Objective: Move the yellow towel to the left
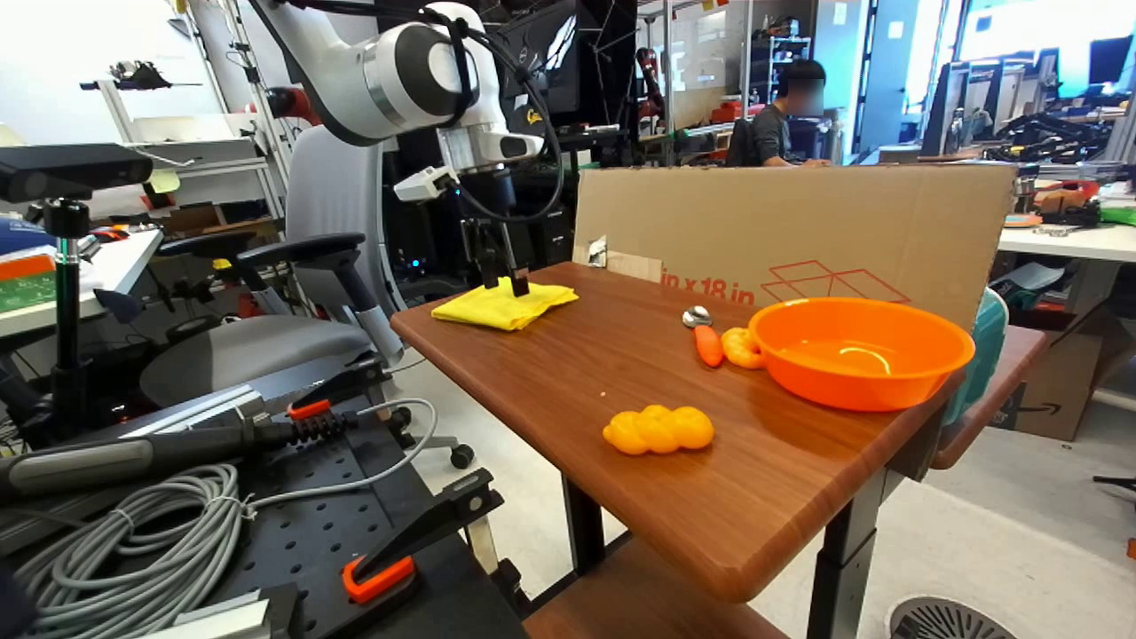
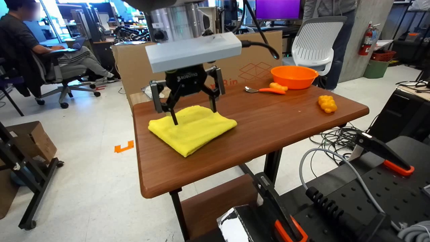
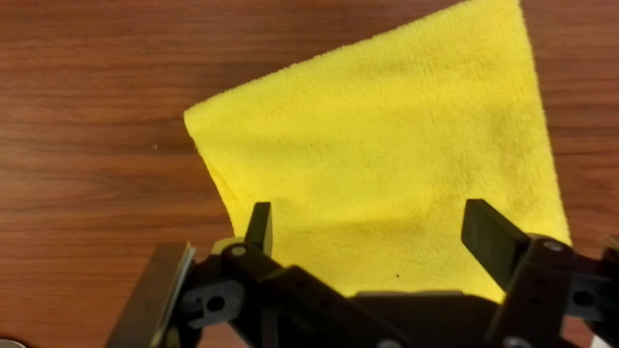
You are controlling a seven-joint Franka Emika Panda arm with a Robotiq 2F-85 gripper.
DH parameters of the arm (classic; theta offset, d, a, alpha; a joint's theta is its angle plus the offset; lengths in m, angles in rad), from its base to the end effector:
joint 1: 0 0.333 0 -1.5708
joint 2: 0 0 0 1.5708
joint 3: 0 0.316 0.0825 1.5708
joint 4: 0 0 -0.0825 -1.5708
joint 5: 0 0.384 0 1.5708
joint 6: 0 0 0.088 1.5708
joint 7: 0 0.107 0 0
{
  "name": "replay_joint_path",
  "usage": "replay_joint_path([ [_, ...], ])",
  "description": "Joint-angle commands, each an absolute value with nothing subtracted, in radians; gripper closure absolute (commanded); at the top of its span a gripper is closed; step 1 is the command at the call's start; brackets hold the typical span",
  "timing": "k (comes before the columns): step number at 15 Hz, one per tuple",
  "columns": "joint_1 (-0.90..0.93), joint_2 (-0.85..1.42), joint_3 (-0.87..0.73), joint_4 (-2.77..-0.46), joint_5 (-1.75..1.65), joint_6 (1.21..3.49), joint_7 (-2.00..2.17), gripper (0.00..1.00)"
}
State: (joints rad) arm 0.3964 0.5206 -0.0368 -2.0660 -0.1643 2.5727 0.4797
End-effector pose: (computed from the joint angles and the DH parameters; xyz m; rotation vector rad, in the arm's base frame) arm 0.5490 0.2093 0.1750 3.0385 0.0362 0.0453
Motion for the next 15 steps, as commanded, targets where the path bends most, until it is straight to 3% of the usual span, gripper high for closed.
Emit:
replay_joint_path([
  [1,0.362,0.414,0.009,-2.136,-0.124,2.599,0.457,0.00],
  [8,0.282,0.189,0.098,-2.260,0.018,2.631,0.377,0.00],
  [15,0.266,0.190,0.106,-2.247,-0.001,2.592,0.369,0.00],
])
